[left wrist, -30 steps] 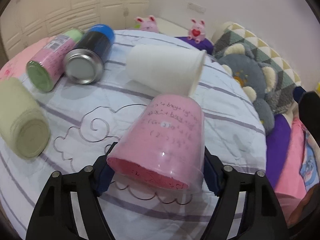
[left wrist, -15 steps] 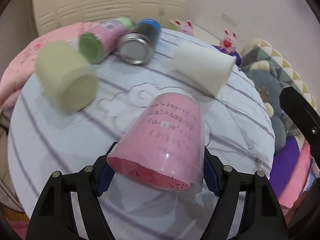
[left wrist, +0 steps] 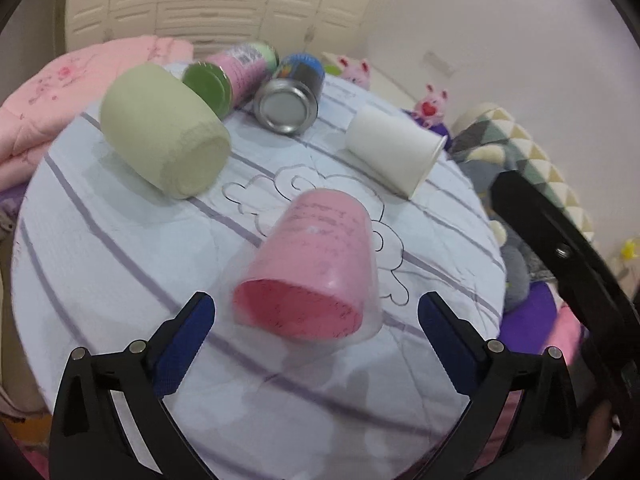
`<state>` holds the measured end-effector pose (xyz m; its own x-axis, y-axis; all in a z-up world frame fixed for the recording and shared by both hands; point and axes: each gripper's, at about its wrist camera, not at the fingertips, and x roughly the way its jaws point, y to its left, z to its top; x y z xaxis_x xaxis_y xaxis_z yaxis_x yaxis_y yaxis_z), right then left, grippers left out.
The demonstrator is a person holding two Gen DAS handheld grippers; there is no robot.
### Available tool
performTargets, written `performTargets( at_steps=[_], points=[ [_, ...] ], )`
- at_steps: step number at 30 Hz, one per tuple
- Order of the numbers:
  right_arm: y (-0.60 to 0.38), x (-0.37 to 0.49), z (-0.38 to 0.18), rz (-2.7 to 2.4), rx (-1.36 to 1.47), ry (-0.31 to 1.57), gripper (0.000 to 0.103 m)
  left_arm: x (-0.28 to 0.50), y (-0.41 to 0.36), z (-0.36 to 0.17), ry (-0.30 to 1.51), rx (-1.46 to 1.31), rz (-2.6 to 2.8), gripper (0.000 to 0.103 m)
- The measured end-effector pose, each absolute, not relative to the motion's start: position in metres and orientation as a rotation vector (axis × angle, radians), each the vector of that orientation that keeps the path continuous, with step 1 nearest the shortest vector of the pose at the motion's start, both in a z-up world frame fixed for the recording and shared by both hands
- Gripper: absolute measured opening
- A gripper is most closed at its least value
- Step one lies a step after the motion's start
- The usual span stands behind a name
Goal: Flip cup upright
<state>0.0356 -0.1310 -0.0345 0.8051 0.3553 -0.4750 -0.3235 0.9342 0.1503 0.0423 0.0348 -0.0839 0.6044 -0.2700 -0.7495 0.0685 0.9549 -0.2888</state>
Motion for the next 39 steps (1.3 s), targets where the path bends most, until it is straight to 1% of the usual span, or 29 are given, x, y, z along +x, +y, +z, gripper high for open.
performTargets(
  at_steps=[4,10,18,26,39],
  points=[
    [-0.117,0.024,-0.035,0.338,0.073,0.506,0.083,0.022,0.056,-0.070,0.831,-0.160,-0.194,0.103],
    [-0.091,0.003,-0.048,0.277,0.111,0.508,0.083,0.007,0.090,-0.062,0.762,-0.046,-0.121,0.103],
    [-0.056,-0.011,-0.062,0.177,0.136,0.487,0.083,-0.001,0.138,-0.068,0.742,-0.020,-0.021,0.103],
    [-0.026,-0.008,-0.077,0.110,0.126,0.462,0.083,0.005,0.158,-0.077,0.734,-0.004,0.007,0.103],
    [-0.023,0.016,-0.099,0.072,0.159,0.620,0.083,0.025,0.154,-0.095,0.769,0.005,-0.024,0.103]
  ],
)
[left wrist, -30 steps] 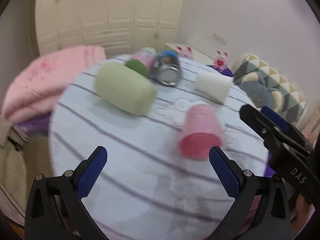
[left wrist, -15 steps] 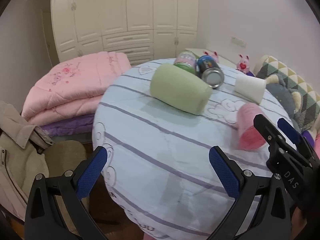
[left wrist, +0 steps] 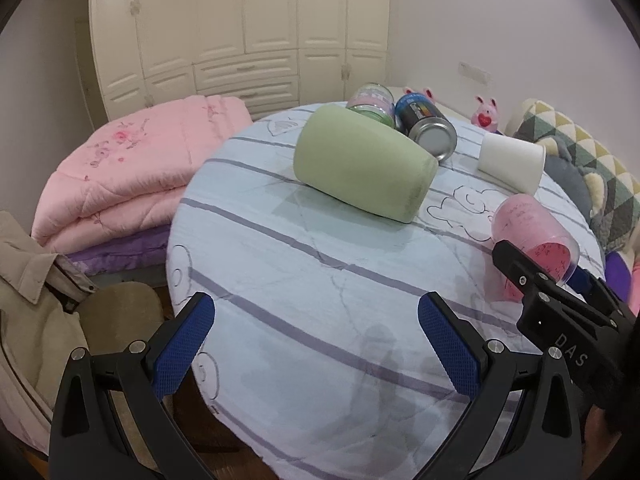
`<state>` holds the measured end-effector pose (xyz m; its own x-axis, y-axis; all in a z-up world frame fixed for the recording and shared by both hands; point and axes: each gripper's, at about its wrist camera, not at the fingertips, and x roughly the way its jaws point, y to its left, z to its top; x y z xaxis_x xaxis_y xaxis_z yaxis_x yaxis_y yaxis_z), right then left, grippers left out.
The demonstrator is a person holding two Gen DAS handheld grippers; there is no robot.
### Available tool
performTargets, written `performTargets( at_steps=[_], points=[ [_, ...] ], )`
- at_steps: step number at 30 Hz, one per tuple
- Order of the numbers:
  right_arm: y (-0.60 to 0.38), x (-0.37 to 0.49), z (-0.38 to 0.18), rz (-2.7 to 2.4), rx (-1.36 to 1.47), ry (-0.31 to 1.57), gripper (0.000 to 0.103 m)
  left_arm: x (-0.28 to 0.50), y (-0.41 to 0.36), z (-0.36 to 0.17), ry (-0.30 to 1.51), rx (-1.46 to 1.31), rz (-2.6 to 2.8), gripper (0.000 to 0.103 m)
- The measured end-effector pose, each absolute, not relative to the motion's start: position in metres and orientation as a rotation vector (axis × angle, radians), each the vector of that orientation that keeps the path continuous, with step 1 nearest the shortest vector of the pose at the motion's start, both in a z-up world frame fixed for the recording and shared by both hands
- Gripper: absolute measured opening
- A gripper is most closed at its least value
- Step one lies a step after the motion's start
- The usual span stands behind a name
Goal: Flip cup upright
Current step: 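Grasp the pink cup's rim with the right gripper, then rotate the pink cup upright with the right gripper and set it down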
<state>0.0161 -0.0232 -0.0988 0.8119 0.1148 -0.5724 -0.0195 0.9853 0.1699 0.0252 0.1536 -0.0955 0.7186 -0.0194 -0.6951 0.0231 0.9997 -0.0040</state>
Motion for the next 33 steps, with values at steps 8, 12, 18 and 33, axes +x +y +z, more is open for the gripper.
performTargets(
  at_steps=[8,12,18,33],
  points=[
    [-0.032,0.023,-0.103,0.138,0.224,0.676,0.076,0.028,0.144,-0.096,0.777,0.014,-0.049,0.103],
    [-0.036,0.023,-0.103,0.181,0.230,0.689,0.076,0.026,0.140,-0.096,0.780,0.016,-0.060,0.103],
    [-0.042,0.019,-0.101,0.249,0.195,0.711,0.076,0.023,0.131,-0.096,0.782,0.025,-0.077,0.103],
    [-0.096,0.040,-0.070,0.263,0.239,0.697,0.076,0.028,0.093,-0.096,0.794,0.063,-0.129,0.103]
  ],
)
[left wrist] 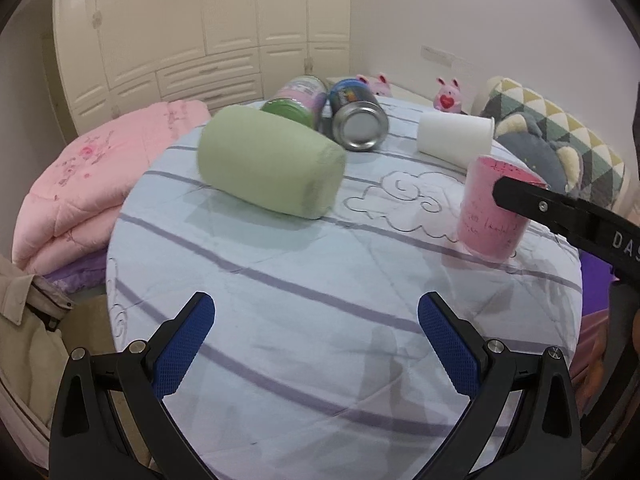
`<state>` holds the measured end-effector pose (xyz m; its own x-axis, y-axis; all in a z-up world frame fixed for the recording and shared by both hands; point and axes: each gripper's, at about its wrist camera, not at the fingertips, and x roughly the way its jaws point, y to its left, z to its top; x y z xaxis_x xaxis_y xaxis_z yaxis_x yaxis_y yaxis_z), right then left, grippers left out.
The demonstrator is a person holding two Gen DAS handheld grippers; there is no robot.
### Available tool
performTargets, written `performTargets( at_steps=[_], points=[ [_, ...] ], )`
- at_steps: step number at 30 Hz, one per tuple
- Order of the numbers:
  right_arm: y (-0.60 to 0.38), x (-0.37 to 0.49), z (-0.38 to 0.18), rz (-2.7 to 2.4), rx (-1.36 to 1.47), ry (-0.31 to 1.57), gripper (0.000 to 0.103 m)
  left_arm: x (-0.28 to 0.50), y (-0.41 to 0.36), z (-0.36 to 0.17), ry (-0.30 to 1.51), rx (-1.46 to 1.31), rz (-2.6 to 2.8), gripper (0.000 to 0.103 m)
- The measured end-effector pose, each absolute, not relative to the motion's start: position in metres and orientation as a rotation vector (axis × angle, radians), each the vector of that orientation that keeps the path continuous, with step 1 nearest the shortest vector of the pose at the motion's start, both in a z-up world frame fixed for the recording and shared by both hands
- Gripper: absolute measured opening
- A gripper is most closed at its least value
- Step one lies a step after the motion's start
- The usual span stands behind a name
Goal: Flip cup upright
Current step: 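Rotate the pink cup upright with the right gripper and set it down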
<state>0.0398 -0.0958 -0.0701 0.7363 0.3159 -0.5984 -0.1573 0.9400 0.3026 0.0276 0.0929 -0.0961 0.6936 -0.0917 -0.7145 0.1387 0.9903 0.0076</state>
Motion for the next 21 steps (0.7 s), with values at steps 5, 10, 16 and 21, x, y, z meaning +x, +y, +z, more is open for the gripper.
performTargets(
  at_steps=[5,10,16,21],
  points=[
    [-0.107,0.040,-0.075,0.272,0.266,0.701,0.076,0.027,0.081,-0.097,0.796,0.095,-0.132,0.103],
    [-0.112,0.039,-0.076,0.304,0.291,0.695,0.077,0.026,0.076,-0.095,0.798,0.099,-0.128,0.103],
    [-0.108,0.037,-0.072,0.353,0.266,0.706,0.081,0.025,0.071,-0.091,0.788,0.099,-0.120,0.103],
    [-0.103,0.029,-0.066,0.384,0.219,0.694,0.082,0.018,0.067,-0.082,0.765,0.091,-0.106,0.103]
  ],
)
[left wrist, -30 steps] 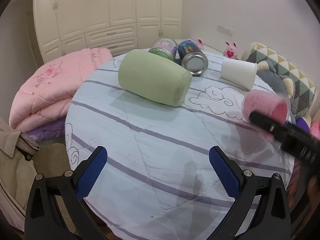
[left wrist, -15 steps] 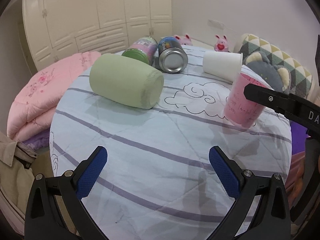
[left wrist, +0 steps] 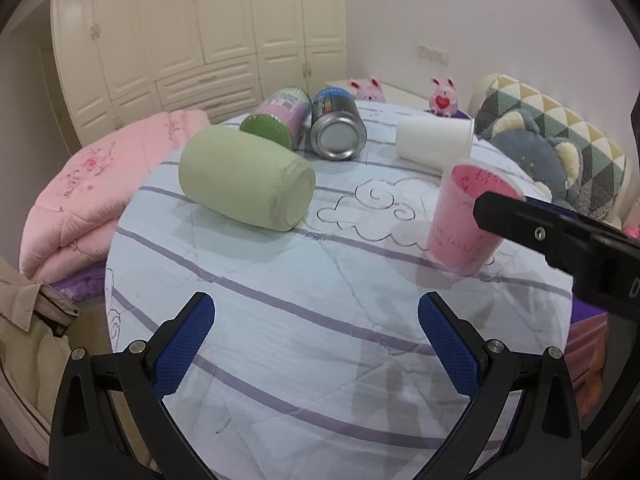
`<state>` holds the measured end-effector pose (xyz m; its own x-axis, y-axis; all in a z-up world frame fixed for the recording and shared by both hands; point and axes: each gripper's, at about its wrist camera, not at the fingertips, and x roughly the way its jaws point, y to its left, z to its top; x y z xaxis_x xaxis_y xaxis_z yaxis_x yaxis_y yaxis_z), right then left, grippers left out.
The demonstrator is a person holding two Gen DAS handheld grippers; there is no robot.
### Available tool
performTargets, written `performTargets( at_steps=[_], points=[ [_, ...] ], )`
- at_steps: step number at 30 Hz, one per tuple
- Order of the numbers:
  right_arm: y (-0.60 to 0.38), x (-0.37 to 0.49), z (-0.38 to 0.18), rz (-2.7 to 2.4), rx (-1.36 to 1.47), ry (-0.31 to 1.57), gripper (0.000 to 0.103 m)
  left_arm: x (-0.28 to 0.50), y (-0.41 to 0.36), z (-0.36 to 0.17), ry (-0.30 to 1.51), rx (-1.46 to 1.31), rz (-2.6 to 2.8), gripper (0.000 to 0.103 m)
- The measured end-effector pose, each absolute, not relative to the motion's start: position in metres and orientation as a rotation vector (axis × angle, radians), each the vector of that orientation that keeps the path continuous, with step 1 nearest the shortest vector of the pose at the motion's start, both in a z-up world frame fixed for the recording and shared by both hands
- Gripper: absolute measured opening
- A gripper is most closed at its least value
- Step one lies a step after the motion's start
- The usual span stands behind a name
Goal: Flip cup upright
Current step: 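Rotate the pink cup upright with the right gripper and set it down, then open the right gripper and withdraw from the upright pink cup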
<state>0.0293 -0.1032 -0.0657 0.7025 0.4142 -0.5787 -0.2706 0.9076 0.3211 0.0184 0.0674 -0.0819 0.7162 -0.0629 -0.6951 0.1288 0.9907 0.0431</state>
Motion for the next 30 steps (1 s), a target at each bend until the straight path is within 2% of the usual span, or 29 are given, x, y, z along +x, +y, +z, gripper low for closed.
performTargets(
  at_steps=[20,30],
  points=[
    [-0.149,0.004,-0.010,0.517,0.055,0.569,0.082,-0.020,0.030,-0.022,0.643,-0.009,-0.001,0.103],
    [-0.176,-0.010,-0.014,0.512,0.002,0.385,0.082,-0.030,0.005,-0.017,0.586,0.001,0.101,0.103]
  ],
)
